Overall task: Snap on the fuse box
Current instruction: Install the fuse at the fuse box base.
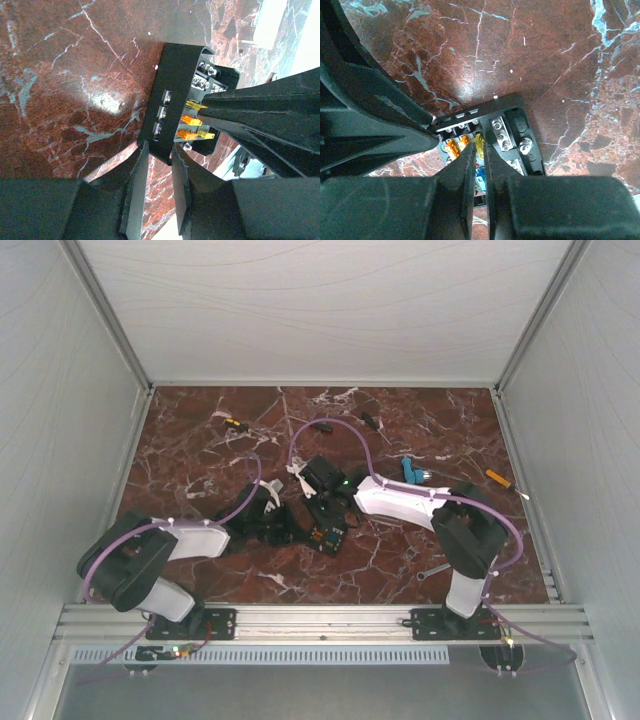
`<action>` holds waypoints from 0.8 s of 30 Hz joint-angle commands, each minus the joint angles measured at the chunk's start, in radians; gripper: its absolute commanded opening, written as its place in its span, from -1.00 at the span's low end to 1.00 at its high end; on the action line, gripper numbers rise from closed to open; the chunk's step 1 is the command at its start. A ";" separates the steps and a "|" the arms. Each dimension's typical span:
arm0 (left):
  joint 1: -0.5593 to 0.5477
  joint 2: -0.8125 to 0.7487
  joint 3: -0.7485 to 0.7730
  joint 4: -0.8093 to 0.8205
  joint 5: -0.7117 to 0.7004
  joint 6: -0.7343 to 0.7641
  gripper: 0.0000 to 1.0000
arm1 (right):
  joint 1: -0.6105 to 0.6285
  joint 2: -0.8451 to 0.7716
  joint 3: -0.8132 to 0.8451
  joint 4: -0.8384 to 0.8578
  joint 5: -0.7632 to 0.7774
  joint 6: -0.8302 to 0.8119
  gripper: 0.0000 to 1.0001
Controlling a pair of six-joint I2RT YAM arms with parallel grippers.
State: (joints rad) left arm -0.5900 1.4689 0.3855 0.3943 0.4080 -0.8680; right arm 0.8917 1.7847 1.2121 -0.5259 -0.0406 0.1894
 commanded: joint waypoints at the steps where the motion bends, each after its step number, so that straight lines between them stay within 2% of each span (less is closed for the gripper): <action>1: -0.005 -0.001 0.024 0.029 0.000 0.003 -0.51 | -0.004 0.050 0.007 -0.001 -0.003 0.010 -0.91; 4: -0.007 -0.001 0.024 0.029 0.000 0.003 -0.51 | -0.003 0.076 0.007 -0.028 0.019 0.010 -1.00; 13: -0.008 0.000 0.021 0.031 -0.003 0.002 -0.51 | 0.023 0.203 0.048 -0.121 0.085 -0.003 -1.00; 24: -0.008 -0.011 0.009 0.034 -0.015 -0.001 -0.51 | 0.033 0.326 0.071 -0.121 0.102 0.007 -1.00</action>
State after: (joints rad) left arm -0.5903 1.4689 0.3855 0.3946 0.4065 -0.8680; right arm 0.9154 1.9373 1.3701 -0.6811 0.0036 0.1879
